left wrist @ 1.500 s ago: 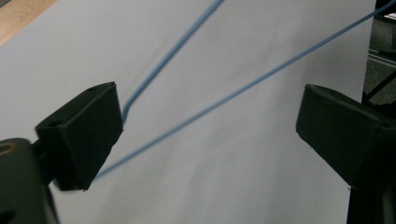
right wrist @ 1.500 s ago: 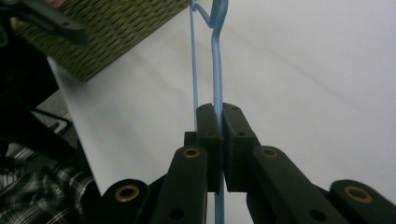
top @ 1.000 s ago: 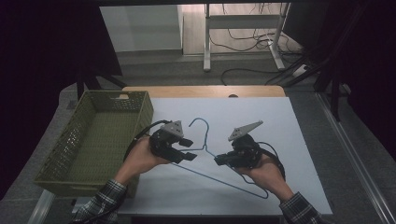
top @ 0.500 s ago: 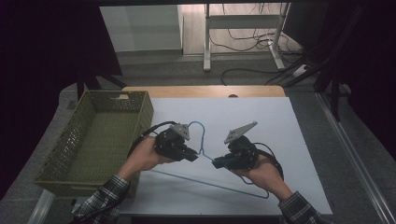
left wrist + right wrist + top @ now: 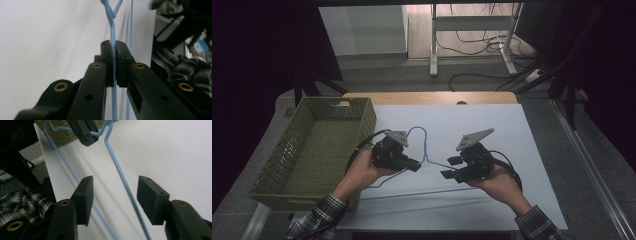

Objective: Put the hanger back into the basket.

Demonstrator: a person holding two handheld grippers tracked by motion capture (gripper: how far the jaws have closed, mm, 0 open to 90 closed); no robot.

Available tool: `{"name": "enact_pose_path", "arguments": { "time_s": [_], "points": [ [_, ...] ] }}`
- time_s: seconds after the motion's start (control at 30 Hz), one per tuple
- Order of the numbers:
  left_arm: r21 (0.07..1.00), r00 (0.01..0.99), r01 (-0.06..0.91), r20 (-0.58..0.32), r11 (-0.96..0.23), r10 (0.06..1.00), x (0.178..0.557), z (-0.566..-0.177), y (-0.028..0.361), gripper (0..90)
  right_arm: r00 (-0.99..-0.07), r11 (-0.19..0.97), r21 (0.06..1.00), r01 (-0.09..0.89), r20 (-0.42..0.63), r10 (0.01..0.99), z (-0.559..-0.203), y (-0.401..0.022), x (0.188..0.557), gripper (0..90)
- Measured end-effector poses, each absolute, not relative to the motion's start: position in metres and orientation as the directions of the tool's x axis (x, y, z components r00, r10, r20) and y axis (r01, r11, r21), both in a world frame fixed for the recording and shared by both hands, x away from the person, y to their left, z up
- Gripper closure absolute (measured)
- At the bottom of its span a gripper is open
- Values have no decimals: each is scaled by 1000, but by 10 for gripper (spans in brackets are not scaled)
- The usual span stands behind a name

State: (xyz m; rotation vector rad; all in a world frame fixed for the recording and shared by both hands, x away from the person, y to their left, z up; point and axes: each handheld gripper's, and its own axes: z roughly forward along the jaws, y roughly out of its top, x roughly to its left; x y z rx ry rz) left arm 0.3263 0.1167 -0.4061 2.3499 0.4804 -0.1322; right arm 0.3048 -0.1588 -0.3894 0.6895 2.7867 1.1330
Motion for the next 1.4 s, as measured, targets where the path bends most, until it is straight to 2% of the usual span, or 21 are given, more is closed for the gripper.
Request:
{"name": "enact_pose_path", "arguments": {
  "time_s": [0.03, 0.1, 0.13, 0.2, 0.3, 0.5, 0.8, 0.97, 1.4],
  "points": [
    [640, 915, 398, -229, -657, 332, 327, -405, 119, 871, -894, 611, 695, 378, 102, 437, -383, -164, 301, 369],
    [639, 903, 425, -251, -641, 348, 328, -404, 121, 872, -892, 598, 710, 371, 93, 442, -378, -169, 297, 305],
    [643, 897, 434, -248, -631, 365, 328, -403, 122, 872, -892, 598, 710, 371, 93, 442, -378, -169, 297, 305],
    [645, 887, 453, -255, -616, 385, 329, -400, 126, 871, -887, 590, 716, 373, 89, 452, -375, -176, 293, 205],
    [648, 870, 478, -259, -593, 419, 331, -395, 132, 871, -870, 583, 714, 388, 73, 488, -377, -183, 289, 124],
    [664, 835, 518, -258, -539, 486, 336, -380, 151, 871, -843, 570, 711, 411, 58, 535, -386, -196, 285, 43],
    [708, 785, 539, -227, -455, 576, 337, -354, 191, 871, -807, 509, 729, 458, 101, 582, -399, -213, 279, 28],
    [724, 741, 549, -190, -417, 644, 337, -343, 226, 872, -773, 457, 741, 492, 131, 620, -412, -228, 277, 30],
    [756, 615, 582, -167, -300, 771, 333, -343, 305, 872, -737, 410, 736, 539, 176, 653, -433, -249, 271, 40]
  ]
}}
